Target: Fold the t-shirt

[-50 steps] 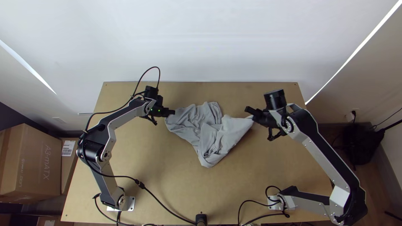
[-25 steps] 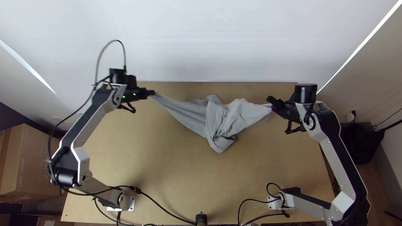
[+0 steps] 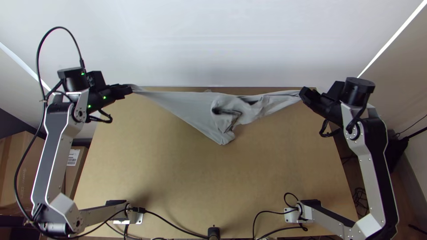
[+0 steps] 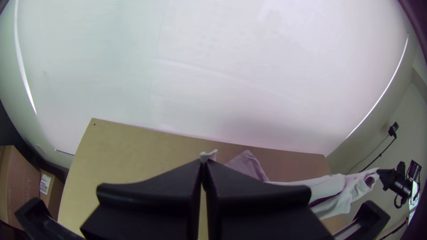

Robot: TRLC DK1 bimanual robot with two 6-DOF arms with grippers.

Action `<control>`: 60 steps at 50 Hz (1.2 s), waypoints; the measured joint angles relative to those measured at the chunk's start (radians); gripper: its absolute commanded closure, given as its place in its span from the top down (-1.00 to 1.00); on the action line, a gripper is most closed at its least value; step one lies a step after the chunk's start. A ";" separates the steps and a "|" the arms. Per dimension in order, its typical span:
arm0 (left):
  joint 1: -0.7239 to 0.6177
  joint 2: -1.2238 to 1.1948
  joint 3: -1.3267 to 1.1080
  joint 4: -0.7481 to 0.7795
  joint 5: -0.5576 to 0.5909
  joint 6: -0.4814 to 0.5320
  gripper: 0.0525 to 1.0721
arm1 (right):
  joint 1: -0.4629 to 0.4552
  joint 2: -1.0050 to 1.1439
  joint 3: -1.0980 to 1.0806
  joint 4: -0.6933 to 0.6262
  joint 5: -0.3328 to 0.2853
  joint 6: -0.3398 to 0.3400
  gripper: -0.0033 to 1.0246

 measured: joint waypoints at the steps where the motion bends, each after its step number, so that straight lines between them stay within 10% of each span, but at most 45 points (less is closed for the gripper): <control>1: 0.001 -0.012 -0.013 -0.001 0.002 0.003 -0.95 | -0.002 -0.007 -0.003 0.002 -0.006 -0.001 -0.95; 25: 0.033 -0.063 -0.053 -0.014 0.017 0.006 -0.95 | -0.049 -0.064 -0.051 0.113 -0.063 -0.049 -0.95; 60: 0.039 0.104 0.560 0.081 -0.083 -0.052 -0.95 | -0.212 0.020 0.219 0.652 -0.089 -0.105 -0.95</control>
